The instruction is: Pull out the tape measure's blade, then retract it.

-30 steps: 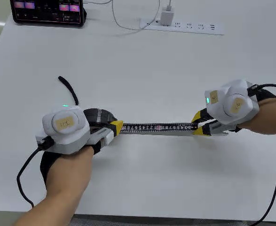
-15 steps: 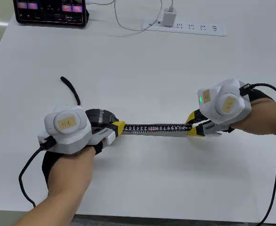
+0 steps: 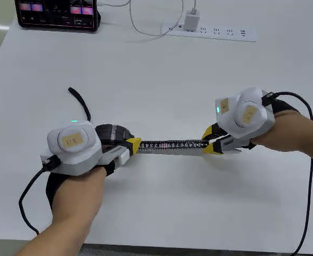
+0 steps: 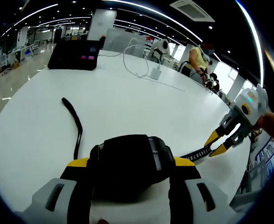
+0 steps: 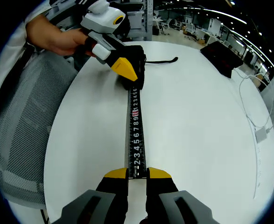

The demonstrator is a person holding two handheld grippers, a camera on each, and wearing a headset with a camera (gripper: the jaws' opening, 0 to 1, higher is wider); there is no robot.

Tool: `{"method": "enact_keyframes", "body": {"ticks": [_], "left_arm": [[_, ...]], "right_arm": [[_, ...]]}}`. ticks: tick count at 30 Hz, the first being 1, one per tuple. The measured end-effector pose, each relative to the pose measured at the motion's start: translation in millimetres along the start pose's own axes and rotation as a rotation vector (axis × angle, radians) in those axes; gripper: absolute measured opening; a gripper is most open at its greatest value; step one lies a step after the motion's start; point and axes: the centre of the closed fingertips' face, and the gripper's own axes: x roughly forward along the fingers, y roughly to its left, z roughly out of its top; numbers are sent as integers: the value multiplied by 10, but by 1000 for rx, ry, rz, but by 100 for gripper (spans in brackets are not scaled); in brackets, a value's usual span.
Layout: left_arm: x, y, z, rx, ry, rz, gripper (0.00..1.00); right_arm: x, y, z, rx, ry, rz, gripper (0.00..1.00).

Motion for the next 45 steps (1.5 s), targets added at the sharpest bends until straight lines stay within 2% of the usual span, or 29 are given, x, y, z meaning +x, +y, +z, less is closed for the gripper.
{"method": "enact_keyframes", "body": {"ticks": [35, 45], "left_arm": [[-11, 9, 19, -51, -13, -44, 63], [-16, 13, 23, -61, -13, -54, 63]], "right_arm": [[184, 31, 313, 20, -61, 24, 10], [261, 47, 488, 28, -94, 34, 10]]}}
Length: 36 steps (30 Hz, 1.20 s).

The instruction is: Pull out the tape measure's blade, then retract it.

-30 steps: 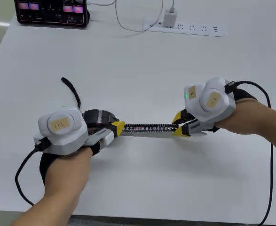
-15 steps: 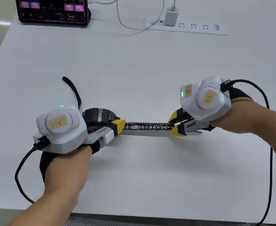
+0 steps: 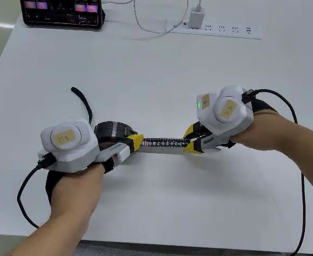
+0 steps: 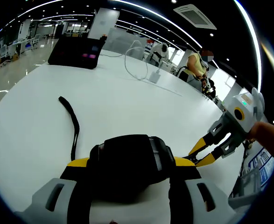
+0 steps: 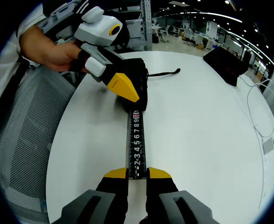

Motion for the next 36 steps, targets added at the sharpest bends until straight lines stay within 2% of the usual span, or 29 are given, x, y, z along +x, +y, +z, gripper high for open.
{"method": "enact_keyframes", "body": {"ticks": [23, 36], "left_arm": [[3, -6, 0, -9, 0, -13, 63], [5, 5, -3, -12, -2, -16, 63]], "right_arm": [[202, 24, 307, 23, -47, 27, 10], [333, 26, 492, 10, -67, 31, 10]]}}
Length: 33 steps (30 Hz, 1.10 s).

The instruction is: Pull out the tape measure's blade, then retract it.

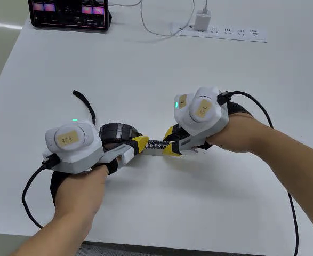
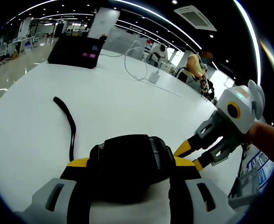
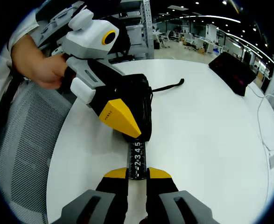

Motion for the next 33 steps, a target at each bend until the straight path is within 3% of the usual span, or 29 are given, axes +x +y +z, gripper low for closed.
{"method": "enact_keyframes", "body": {"ticks": [33], "left_arm": [[0, -14, 5, -2, -1, 3, 63]], "right_arm": [[242, -25, 286, -22, -48, 1, 10]]}}
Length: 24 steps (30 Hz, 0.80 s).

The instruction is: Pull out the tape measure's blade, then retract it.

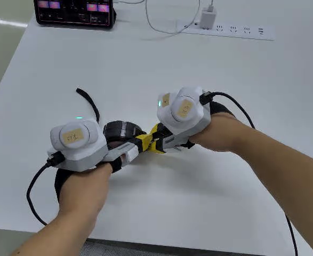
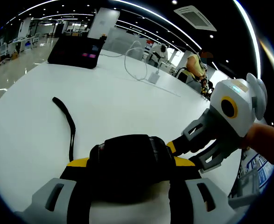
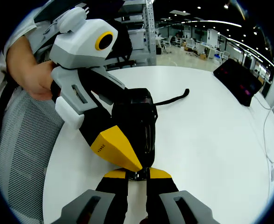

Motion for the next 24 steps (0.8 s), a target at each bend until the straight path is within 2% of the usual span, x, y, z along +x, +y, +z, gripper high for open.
{"method": "enact_keyframes", "body": {"ticks": [24], "left_arm": [[17, -6, 1, 28, -4, 16, 64]], "right_arm": [[35, 6, -31, 0, 17, -16, 11]]}}
